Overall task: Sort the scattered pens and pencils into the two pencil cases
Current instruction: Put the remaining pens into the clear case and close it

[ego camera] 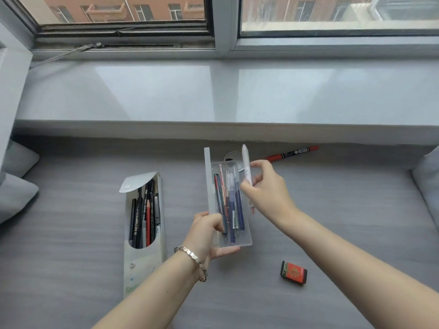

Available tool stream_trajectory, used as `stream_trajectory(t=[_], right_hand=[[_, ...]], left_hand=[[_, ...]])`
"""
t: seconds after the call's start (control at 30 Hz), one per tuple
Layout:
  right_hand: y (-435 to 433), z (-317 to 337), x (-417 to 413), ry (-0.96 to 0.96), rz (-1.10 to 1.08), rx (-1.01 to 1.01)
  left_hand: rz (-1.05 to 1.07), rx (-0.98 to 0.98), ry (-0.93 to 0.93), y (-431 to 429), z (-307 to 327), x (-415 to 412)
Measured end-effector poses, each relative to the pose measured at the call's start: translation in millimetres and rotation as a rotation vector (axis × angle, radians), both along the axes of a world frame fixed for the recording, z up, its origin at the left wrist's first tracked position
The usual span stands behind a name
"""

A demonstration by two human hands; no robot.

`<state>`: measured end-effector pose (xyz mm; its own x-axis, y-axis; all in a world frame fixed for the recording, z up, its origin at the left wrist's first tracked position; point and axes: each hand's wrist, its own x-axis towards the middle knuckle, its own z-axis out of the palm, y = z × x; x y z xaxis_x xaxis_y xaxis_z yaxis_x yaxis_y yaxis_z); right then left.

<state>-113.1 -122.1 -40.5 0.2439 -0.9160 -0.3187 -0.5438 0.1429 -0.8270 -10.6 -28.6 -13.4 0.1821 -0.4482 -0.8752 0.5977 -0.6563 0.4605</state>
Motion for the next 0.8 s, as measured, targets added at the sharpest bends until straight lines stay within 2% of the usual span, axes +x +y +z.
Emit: stream_trajectory(t=[0.13,0.2,0.27,0.33,0.47,0.6,0.67,0.7,0.8], right_hand=[[23,12,-4,0.061,0.246,0.072],[15,7,-8,0.09,0.268,-0.021],[-10,-2,-16,0.164,0.191,-0.201],[-41,-13,-27,0.322,0.158,-0.327],[-79,-27,-44,0.742,0.276,-0.298],[-81,-25,-47,0.933,0.444,-0.378],[-71,-22,-49,0.886,0.419,-0.416],[-60,-18,-50,0.783,0.355,-0.426],[-23,2,-43,0.301,0.067,-0.267]], left_hand=[[-0.033,-0.016,0.001,-8,0,-6],[-0.034,-0.02,0.008,-11,1,-8],[-0.03,-0.006,0.011,-12,3,-10],[-0.033,-0.001,0.003,-10,6,-10],[-0.033,-0.009,0.008,-2,4,-7],[-0.025,-0.013,0.006,8,4,-4],[-0.027,-0.015,0.005,15,4,-4],[-0.026,-0.016,0.005,21,5,-4],[-0.039,-0.013,0.002,34,-2,-4]])
